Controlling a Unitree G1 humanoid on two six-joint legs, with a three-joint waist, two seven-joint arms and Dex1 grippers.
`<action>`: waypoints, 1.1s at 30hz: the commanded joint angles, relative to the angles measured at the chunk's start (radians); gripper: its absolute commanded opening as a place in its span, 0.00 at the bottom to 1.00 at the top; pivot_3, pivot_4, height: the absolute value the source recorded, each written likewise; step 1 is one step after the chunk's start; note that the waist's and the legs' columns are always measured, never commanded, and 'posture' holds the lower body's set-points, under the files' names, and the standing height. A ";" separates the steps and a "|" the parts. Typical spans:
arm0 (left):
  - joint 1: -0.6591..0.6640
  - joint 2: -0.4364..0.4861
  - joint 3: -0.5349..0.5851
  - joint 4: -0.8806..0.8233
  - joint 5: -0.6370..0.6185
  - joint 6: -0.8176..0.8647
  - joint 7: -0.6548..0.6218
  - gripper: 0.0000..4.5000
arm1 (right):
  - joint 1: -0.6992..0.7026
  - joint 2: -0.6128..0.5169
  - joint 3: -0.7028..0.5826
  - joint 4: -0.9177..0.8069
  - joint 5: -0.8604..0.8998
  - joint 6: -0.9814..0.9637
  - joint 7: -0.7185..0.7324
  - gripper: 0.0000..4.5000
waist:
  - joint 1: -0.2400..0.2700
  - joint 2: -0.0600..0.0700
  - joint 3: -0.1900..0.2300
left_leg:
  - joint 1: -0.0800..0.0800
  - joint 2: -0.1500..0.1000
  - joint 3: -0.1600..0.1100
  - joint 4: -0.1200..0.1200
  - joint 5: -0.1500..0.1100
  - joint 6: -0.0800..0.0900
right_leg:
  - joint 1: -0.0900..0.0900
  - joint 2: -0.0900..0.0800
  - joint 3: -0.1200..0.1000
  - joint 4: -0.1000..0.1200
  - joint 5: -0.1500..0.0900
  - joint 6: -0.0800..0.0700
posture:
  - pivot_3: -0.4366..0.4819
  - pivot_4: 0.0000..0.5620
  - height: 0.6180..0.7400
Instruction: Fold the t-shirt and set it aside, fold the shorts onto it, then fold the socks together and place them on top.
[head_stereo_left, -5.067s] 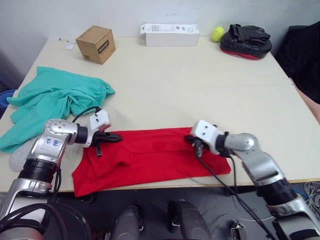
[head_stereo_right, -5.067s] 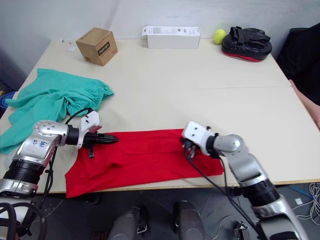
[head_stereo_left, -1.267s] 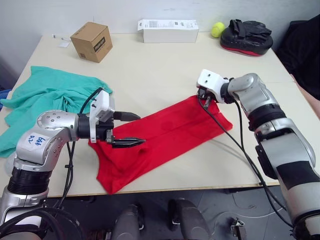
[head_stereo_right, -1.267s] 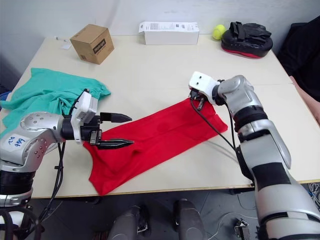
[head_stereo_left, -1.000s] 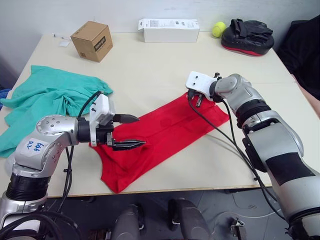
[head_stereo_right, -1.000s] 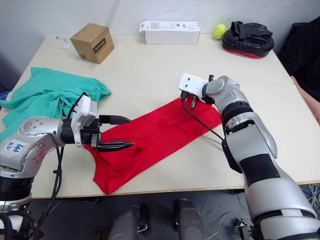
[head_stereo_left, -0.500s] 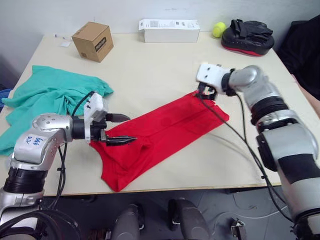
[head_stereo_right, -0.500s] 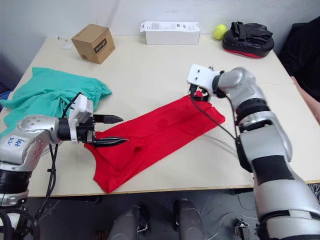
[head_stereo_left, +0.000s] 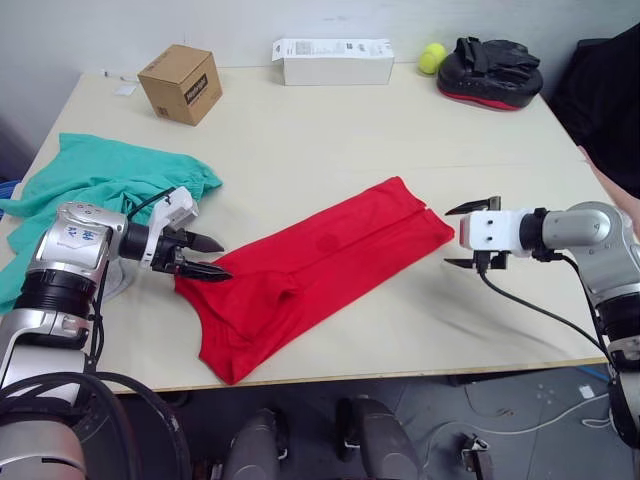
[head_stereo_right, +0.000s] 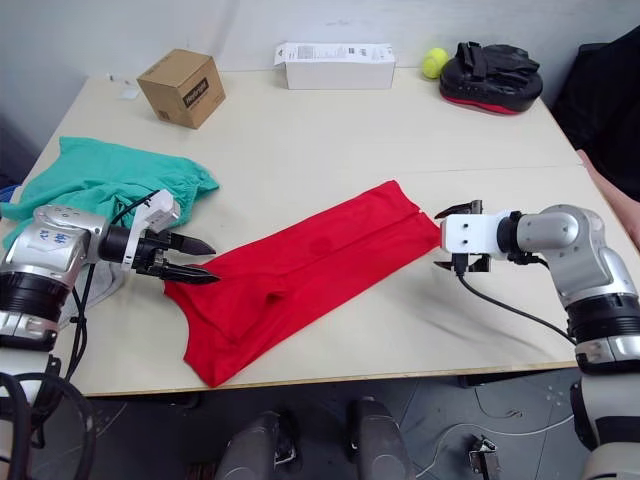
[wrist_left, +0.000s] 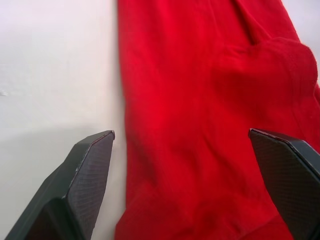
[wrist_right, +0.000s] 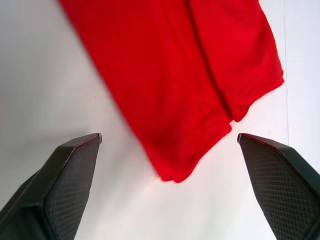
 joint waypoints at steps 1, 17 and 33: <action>-0.042 -0.011 -0.017 0.074 0.057 -0.021 -0.017 1.00 | 0.028 -0.012 -0.006 -0.042 -0.022 -0.045 -0.041 0.99 | 0.000 0.000 0.000 | 0.000 0.000 0.000 0.002 0.000 0.000 | 0.000 0.000 0.000 0.002 0.000 0.000 | 0.48 0.27 1.00; -0.020 -0.038 -0.010 0.055 0.093 0.064 -0.093 0.40 | -0.031 0.103 0.058 0.077 -0.094 -0.060 -0.128 0.56 | -0.002 -0.001 0.000 | 0.002 0.000 0.000 0.006 0.001 0.001 | 0.000 -0.002 0.002 0.010 0.000 -0.002 | 0.48 0.27 1.00; 0.167 -0.013 0.062 -0.373 -0.061 0.384 -0.067 0.00 | -0.313 0.216 0.157 0.438 -0.244 -0.129 -0.268 0.00 | -0.005 -0.002 0.001 | 0.001 -0.002 -0.001 0.005 0.002 0.001 | -0.002 -0.005 0.002 0.014 -0.001 -0.003 | 0.48 0.27 1.00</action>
